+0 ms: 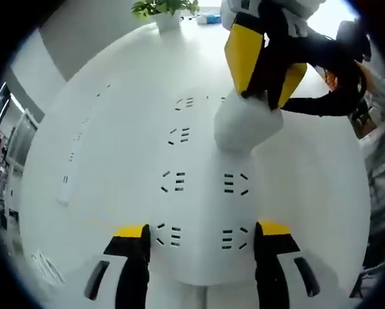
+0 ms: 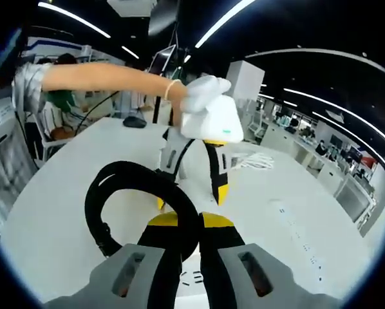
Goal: Straighten the power strip on the desk, plug the charger into it
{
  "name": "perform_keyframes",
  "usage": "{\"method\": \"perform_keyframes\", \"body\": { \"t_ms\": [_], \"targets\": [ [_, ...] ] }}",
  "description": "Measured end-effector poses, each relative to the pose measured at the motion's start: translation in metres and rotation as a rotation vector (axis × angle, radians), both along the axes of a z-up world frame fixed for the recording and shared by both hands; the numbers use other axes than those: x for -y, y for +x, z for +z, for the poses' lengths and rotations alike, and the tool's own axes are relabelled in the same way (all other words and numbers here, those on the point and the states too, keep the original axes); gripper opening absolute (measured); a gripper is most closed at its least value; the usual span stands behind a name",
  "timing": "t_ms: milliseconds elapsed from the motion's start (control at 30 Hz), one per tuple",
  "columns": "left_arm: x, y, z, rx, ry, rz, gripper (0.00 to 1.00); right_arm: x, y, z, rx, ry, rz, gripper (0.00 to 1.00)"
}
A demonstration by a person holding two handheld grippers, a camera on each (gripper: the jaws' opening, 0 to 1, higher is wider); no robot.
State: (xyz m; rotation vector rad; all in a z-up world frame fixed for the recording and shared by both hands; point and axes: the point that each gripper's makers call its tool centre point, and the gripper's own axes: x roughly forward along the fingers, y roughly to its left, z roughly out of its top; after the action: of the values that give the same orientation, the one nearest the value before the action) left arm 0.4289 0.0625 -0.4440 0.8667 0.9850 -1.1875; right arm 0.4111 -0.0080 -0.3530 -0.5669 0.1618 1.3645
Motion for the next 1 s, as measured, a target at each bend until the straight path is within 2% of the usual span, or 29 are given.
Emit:
{"method": "perform_keyframes", "body": {
  "t_ms": [267,400,433,467,500,533,700,900,967,1000],
  "targets": [
    [0.004,-0.008,-0.004,-0.036,0.088,-0.008,0.65,-0.003,0.000,0.001,0.016,-0.066,-0.013,0.07],
    [0.004,-0.010,-0.004,-0.044,0.092,-0.012,0.65,0.000,0.000,0.002,0.021,-0.083,-0.013,0.10],
    [0.004,-0.011,-0.004,-0.045,0.086,-0.012,0.65,0.001,0.000,0.003,0.010,-0.074,-0.017,0.14],
    [0.004,-0.011,-0.004,-0.045,0.078,-0.013,0.65,-0.001,-0.006,0.006,-0.030,-0.035,-0.003,0.21],
    [0.004,-0.011,-0.003,-0.044,0.072,-0.014,0.65,-0.001,-0.007,0.007,-0.044,-0.027,-0.004,0.29],
    [0.005,-0.012,-0.003,-0.044,0.068,-0.014,0.65,-0.001,-0.007,0.007,-0.040,-0.032,-0.003,0.37],
    [0.006,-0.013,-0.003,-0.044,0.067,-0.014,0.65,0.000,-0.004,-0.009,0.007,-0.109,-0.017,0.50],
    [0.006,-0.012,-0.003,-0.049,0.073,-0.015,0.65,-0.003,-0.003,-0.016,0.007,-0.124,-0.009,0.49],
    [0.006,-0.011,-0.003,-0.050,0.069,-0.015,0.66,-0.004,-0.002,-0.014,0.025,-0.127,-0.001,0.41],
    [0.006,-0.011,-0.003,-0.050,0.069,-0.015,0.66,-0.005,-0.002,-0.013,0.026,-0.126,0.002,0.32]
  ]
}}
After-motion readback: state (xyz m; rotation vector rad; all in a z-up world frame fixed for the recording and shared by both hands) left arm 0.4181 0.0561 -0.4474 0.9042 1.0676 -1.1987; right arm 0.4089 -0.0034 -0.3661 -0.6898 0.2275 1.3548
